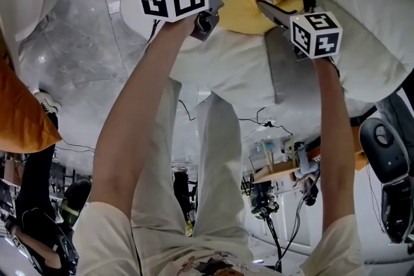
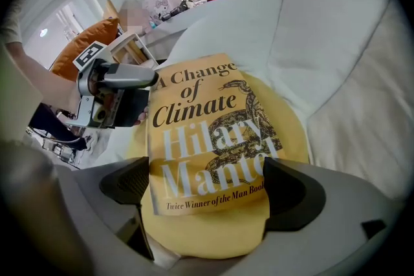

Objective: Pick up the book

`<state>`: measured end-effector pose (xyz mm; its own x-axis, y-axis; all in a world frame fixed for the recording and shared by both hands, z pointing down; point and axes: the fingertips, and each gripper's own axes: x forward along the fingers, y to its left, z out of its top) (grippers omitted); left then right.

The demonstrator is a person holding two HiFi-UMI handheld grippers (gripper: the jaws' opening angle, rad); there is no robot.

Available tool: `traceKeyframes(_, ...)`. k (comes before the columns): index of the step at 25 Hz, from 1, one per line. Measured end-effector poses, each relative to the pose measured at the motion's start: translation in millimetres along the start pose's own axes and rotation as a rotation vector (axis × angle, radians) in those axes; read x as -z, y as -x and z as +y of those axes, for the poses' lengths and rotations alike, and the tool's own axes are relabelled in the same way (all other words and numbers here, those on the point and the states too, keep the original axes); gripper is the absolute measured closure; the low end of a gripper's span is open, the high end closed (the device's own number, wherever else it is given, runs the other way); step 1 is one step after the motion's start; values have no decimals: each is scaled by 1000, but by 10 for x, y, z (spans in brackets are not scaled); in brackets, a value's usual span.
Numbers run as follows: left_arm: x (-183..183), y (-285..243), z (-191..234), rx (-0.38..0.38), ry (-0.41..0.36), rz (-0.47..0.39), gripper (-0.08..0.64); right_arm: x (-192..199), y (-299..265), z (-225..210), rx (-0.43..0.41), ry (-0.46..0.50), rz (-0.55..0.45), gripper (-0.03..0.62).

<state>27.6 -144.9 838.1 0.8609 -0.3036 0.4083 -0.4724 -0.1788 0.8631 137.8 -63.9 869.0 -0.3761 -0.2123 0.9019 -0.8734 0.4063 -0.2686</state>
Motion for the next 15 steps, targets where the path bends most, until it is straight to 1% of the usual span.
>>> traceKeyframes(6, -93, -167, -29, 65, 16, -40, 248, -9, -2, 4, 2, -14, -53, 52)
traceKeyframes(8, -118, -217, -48, 74, 11, -50, 249, -14, -5, 11, -1, -21, -71, 52)
traceKeyframes(10, -128, -254, -61, 68, -7, -56, 250, -17, -5, 17, 0, -33, -87, 52)
traceKeyframes(11, -136, -268, -58, 55, -20, -57, 261, -18, -2, 16, 1, -39, -94, 52)
traceKeyframes(13, -159, -284, -28, 25, -40, -65, 362, -20, 3, 12, 2, -47, -102, 52)
traceKeyframes(15, -174, -278, -15, 22, -36, -79, 376, -24, 0, 13, 1, -47, -104, 52)
